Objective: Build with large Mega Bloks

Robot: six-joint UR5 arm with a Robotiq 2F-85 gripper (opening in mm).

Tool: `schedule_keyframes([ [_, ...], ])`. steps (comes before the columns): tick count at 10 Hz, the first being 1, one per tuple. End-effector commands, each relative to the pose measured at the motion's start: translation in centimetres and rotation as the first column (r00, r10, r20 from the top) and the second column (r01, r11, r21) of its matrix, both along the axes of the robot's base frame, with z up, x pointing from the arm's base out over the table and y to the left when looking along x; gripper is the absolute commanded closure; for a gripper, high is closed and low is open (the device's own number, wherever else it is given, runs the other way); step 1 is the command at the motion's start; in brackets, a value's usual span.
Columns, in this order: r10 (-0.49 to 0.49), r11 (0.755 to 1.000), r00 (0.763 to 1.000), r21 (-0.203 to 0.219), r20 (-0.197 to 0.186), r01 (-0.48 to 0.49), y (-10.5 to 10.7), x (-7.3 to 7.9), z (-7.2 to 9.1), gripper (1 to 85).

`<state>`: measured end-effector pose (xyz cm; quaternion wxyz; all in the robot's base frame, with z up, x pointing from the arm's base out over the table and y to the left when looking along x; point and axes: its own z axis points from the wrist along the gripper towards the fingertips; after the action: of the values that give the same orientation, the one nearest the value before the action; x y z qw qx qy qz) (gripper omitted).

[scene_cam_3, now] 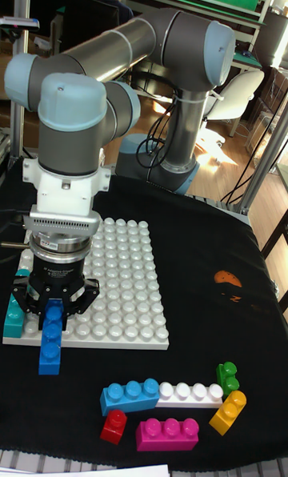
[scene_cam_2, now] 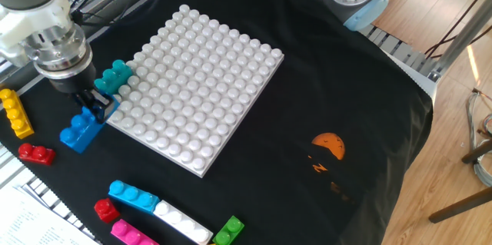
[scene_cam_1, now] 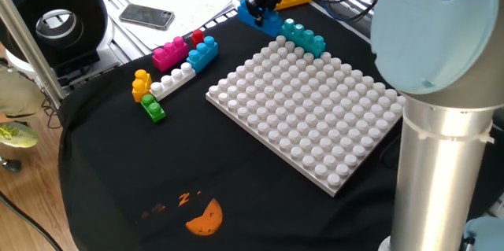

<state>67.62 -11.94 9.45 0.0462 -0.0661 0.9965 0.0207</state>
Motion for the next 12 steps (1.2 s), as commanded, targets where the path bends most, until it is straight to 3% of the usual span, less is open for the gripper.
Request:
schedule_keyframes([
  [1, 0.027, 1.0, 0.999, -0.015, 0.022, -0.027, -0.3, -4.1, 0.6, 84.7],
  [3, -0.005, 1.0, 1.0, -0.011, 0.025, 0.005, 0.0, -5.6, -0.2, 84.7],
  [8, -0.001, 1.0, 0.999, -0.015, 0.049, 0.001, -1.6, -6.0, -1.8, 84.7],
  [12, -0.012, 1.0, 0.999, 0.005, 0.045, 0.012, -1.0, -7.2, -2.3, 84.7],
])
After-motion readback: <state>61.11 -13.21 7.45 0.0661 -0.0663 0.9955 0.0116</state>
